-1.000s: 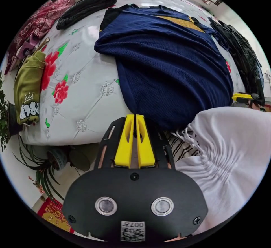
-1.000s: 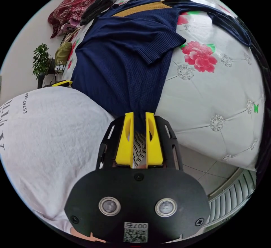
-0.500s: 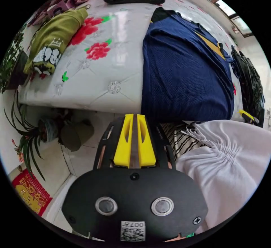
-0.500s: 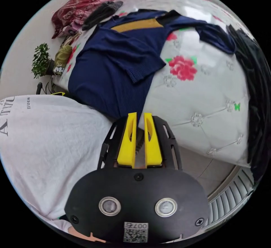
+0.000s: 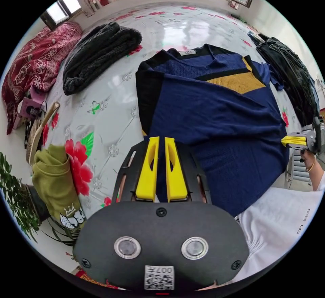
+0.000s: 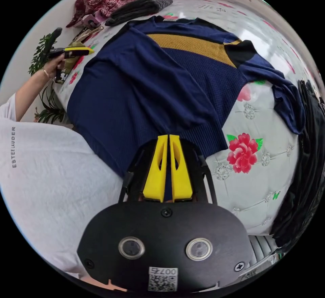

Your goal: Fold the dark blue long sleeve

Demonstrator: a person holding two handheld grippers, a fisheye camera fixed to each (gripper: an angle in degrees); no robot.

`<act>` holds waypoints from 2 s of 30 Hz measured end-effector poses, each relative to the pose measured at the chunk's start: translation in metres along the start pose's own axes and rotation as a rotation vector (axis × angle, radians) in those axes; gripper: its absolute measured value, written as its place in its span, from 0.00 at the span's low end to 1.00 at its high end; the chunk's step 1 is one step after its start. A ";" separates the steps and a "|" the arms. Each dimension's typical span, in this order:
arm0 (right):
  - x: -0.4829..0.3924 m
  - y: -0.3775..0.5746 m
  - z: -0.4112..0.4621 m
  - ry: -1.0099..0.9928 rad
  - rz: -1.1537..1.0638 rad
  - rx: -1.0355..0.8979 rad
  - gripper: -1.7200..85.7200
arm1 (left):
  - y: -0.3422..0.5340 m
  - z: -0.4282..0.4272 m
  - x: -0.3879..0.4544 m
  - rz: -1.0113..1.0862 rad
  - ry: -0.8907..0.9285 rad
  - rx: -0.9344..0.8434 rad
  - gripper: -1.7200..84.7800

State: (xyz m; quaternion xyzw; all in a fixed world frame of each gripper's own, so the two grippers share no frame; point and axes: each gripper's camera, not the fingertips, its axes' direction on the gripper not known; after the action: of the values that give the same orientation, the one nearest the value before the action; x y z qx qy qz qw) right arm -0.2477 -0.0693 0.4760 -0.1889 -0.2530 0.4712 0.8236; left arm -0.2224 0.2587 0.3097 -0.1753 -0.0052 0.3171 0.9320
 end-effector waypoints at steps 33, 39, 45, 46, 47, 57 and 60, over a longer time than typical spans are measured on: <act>0.314 -0.055 -0.152 0.113 0.515 0.253 0.03 | 0.039 -0.019 0.045 -0.268 0.140 -0.075 0.01; 0.357 0.051 -0.313 0.127 0.445 0.515 0.02 | 0.028 -0.027 0.055 -0.251 0.070 -0.063 0.01; 0.431 0.211 -0.424 -0.056 0.584 0.934 0.02 | 0.012 -0.024 0.066 -0.224 0.129 -0.040 0.01; 0.451 0.229 -0.415 -0.134 0.619 0.948 0.02 | 0.011 -0.024 0.066 -0.226 0.136 -0.039 0.01; 0.461 0.238 -0.409 -0.178 0.644 0.954 0.02 | 0.009 -0.025 0.065 -0.228 0.145 -0.032 0.01; 0.389 0.219 -0.470 -0.434 0.254 1.072 0.02 | 0.034 -0.048 0.034 -0.268 0.187 0.035 0.01; 0.281 0.175 -0.492 -0.446 -0.046 1.006 0.02 | 0.046 -0.055 0.027 -0.284 0.226 0.076 0.01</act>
State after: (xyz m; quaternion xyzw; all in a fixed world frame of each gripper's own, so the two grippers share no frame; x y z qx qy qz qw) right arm 0.0460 0.2250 0.0535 0.3381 -0.1690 0.5445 0.7488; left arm -0.2214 0.2905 0.2398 -0.1719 0.0870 0.1607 0.9680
